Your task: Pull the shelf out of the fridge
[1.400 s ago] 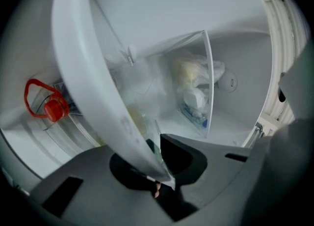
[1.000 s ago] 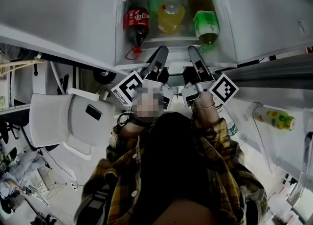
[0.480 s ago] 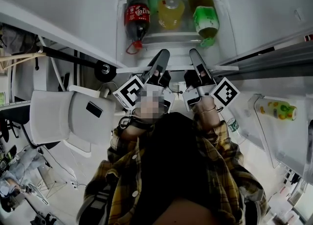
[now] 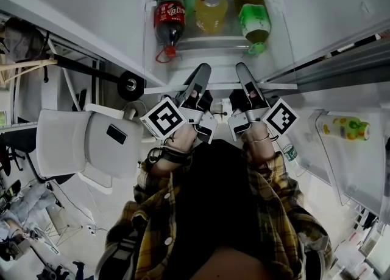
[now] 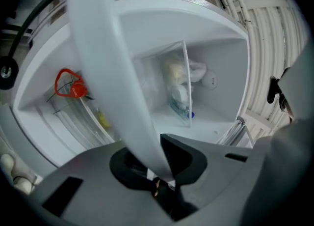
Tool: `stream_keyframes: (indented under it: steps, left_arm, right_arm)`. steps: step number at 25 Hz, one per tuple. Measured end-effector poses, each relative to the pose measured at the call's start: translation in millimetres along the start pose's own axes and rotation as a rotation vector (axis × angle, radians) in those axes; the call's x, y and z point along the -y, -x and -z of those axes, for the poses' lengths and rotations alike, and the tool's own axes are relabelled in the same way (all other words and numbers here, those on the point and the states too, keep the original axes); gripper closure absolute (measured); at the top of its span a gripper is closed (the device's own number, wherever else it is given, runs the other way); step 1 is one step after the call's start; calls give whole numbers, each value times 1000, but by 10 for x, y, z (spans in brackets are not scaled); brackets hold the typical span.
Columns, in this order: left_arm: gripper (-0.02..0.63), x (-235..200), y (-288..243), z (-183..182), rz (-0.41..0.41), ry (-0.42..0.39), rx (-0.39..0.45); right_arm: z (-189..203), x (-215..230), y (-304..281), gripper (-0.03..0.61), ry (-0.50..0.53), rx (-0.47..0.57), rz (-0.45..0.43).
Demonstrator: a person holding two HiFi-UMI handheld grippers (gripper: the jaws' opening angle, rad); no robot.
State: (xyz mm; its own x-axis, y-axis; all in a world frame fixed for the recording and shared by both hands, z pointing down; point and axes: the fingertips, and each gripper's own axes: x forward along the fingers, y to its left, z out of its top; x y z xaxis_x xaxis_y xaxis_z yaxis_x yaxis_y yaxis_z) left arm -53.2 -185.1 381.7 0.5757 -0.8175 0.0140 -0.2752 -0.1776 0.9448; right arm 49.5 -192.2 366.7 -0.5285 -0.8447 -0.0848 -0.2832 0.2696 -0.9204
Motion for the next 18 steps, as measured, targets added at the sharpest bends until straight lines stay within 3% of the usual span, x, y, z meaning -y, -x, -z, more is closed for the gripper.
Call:
stream_keyframes:
  steps: [18]
  left_arm:
    - [561, 118, 220, 137, 35, -3, 1]
  right_arm:
    - [109, -142, 230, 518, 28, -13, -9]
